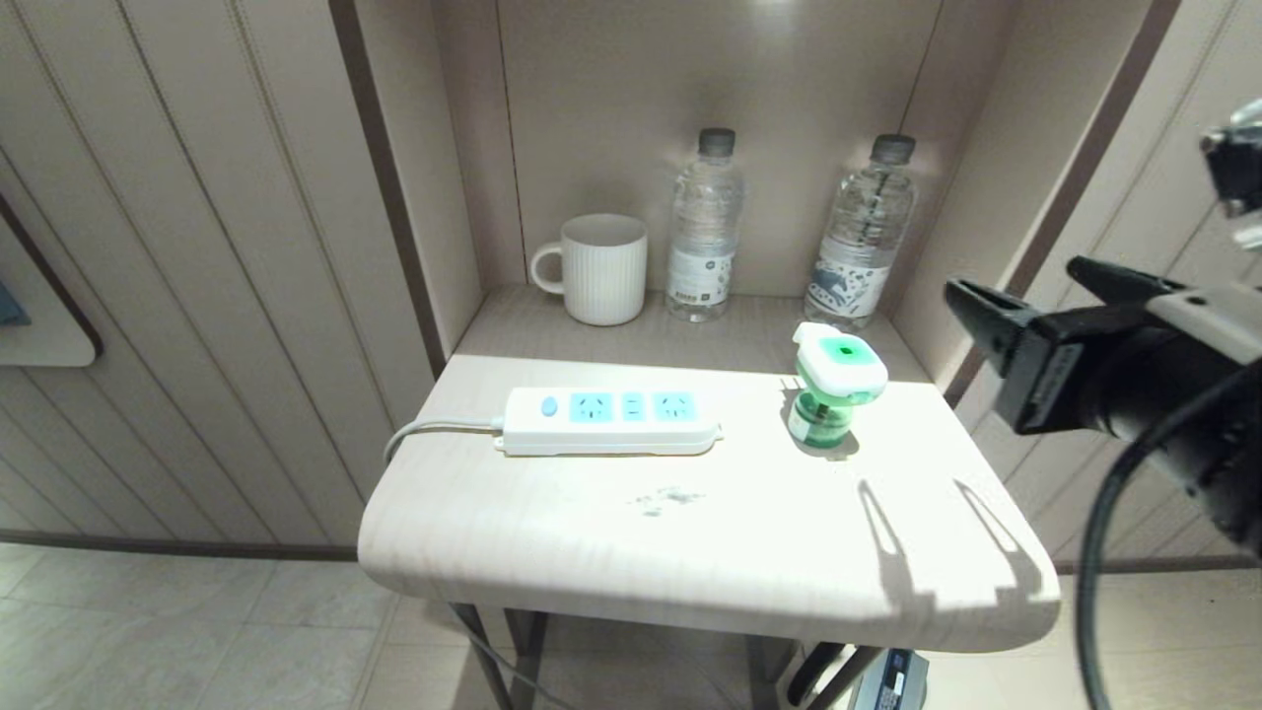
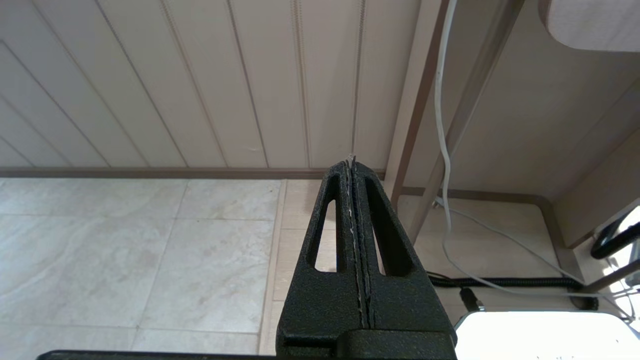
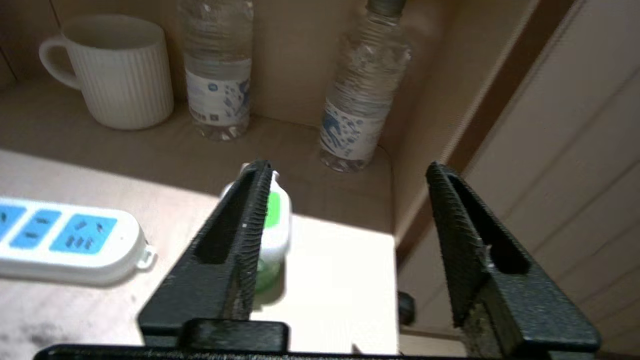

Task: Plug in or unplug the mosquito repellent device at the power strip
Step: Pick up the mosquito repellent liquid

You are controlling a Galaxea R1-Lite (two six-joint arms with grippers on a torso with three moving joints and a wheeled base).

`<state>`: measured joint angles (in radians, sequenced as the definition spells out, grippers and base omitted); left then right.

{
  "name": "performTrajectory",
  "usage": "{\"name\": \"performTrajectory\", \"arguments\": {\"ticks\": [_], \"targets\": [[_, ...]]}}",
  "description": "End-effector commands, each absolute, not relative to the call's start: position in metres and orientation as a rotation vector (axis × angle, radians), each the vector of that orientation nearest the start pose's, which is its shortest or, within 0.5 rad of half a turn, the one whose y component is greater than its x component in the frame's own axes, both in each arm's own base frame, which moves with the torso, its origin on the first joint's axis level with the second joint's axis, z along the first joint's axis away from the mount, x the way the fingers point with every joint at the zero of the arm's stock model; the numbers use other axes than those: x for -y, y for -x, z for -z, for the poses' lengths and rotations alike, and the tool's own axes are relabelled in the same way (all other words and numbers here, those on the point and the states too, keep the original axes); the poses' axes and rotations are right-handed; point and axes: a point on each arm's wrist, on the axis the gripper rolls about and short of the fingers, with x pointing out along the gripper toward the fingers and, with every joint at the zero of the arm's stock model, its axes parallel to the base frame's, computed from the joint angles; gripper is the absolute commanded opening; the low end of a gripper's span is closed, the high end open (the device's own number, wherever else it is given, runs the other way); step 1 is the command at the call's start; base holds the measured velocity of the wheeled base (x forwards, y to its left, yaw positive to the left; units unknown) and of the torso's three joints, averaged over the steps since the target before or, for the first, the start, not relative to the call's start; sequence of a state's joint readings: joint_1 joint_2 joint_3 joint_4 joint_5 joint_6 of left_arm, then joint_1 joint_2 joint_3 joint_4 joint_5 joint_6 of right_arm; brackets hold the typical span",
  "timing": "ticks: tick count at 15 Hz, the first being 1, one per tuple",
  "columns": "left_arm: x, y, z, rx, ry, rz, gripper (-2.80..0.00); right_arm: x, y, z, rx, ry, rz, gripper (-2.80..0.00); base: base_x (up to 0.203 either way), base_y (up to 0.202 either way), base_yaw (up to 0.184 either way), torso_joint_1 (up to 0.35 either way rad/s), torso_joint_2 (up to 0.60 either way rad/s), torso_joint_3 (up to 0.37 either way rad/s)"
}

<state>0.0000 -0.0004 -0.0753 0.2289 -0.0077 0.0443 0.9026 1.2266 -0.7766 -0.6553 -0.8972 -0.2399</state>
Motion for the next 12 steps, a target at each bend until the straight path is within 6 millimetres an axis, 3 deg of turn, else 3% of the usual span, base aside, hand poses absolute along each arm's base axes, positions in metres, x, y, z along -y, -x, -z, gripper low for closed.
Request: {"name": "performTrajectory", "arguments": {"ticks": [1, 6, 8, 12], "targets": [[0.0, 0.03, -0.073, -0.155, -0.044, 0.011, -2.8, -0.096, -0.1, -0.305, 0.103, 0.101, 0.027, -2.8, 0.0, 0.0, 0.0, 0.0, 0.0, 0.0], [0.0, 0.03, -0.073, -0.155, -0.044, 0.011, -2.8, -0.016, -0.062, -0.301, 0.115, 0.077, 0.406, -2.8, 0.0, 0.0, 0.0, 0.0, 0.0, 0.0], [0.0, 0.03, -0.073, -0.155, -0.044, 0.011, -2.8, 0.0, -0.044, -0.281, 0.088, 0.104, 0.529, -2.8, 0.0, 0.0, 0.0, 0.0, 0.0, 0.0], [0.0, 0.03, -0.073, -0.155, -0.044, 0.011, -2.8, 0.013, -0.019, -0.23, -0.03, 0.194, 0.65, -2.8, 0.0, 0.0, 0.0, 0.0, 0.0, 0.0]]}}
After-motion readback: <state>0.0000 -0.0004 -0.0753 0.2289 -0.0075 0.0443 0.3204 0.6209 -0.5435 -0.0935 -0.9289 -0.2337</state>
